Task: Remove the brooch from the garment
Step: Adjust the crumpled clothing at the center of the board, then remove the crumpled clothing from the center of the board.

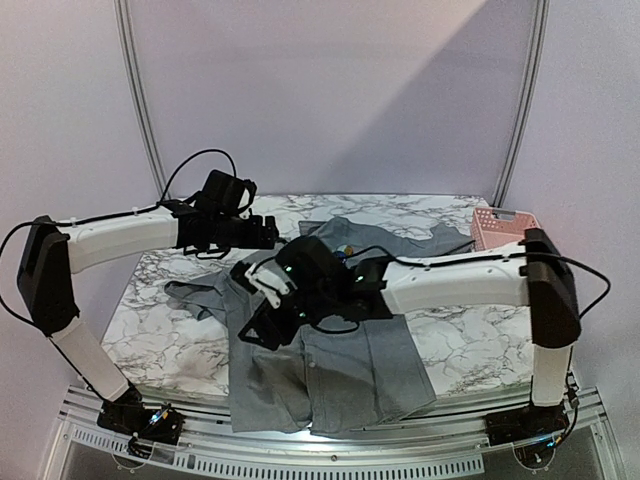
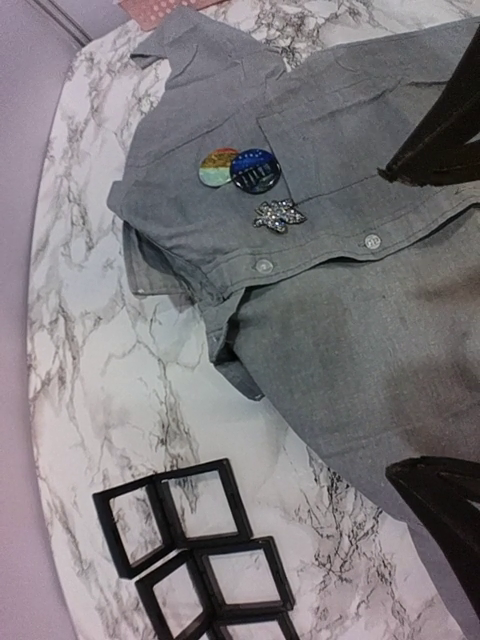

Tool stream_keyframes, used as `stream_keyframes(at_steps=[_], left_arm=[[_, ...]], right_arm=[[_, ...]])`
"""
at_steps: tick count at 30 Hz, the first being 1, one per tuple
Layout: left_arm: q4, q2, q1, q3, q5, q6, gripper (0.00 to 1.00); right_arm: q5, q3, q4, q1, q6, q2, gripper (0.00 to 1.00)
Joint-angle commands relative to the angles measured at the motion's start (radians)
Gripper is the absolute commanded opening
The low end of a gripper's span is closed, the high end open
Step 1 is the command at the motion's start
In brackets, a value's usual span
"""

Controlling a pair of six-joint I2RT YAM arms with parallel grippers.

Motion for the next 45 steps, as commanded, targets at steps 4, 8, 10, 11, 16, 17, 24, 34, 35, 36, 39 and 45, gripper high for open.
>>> stream_keyframes(at_steps=[4, 8, 10, 11, 16, 17, 24, 34, 35, 36, 39, 45], left_arm=[[0.037, 0.031, -0.006, -0.017, 0.038, -0.036, 0.94], [0.074, 0.079, -0.035, -0.002, 0.082, -0.063, 0.94], [0.078, 0.115, -0.053, 0.021, 0.097, -0.073, 0.93], [0.077, 0.135, -0.063, 0.039, 0.102, -0.079, 0.92], [0.102, 0.225, -0.097, 0.094, 0.138, -0.112, 0.91], [0.105, 0.241, -0.103, 0.104, 0.141, -0.114, 0.91], [0.103, 0.352, -0.114, 0.166, 0.124, -0.136, 0.91], [0.096, 0.43, -0.125, 0.207, 0.085, -0.142, 0.83], [0.09, 0.435, -0.125, 0.21, 0.078, -0.14, 0.82], [0.087, 0.442, -0.125, 0.213, 0.072, -0.14, 0.81], [0.085, 0.459, -0.125, 0.221, 0.071, -0.141, 0.77], [0.064, 0.483, -0.125, 0.234, 0.033, -0.142, 0.71]], right_arm=[[0.212, -0.145, -0.022, -0.177, 0.074, -0.204, 0.69], [0.27, -0.184, -0.081, -0.267, 0.108, -0.217, 0.69], [0.27, -0.192, -0.095, -0.309, 0.133, -0.207, 0.68], [0.265, -0.193, -0.099, -0.326, 0.141, -0.2, 0.68], [0.271, -0.168, -0.143, -0.41, 0.202, -0.148, 0.66], [0.289, -0.161, -0.158, -0.418, 0.212, -0.138, 0.66], [0.357, -0.199, -0.223, -0.474, 0.258, -0.1, 0.63], [0.358, -0.292, -0.201, -0.506, 0.305, -0.109, 0.57], [0.359, -0.299, -0.202, -0.51, 0.31, -0.104, 0.56], [0.362, -0.305, -0.204, -0.512, 0.314, -0.101, 0.55], [0.362, -0.323, -0.199, -0.516, 0.325, -0.097, 0.52], [0.367, -0.335, -0.191, -0.515, 0.33, -0.095, 0.48]])
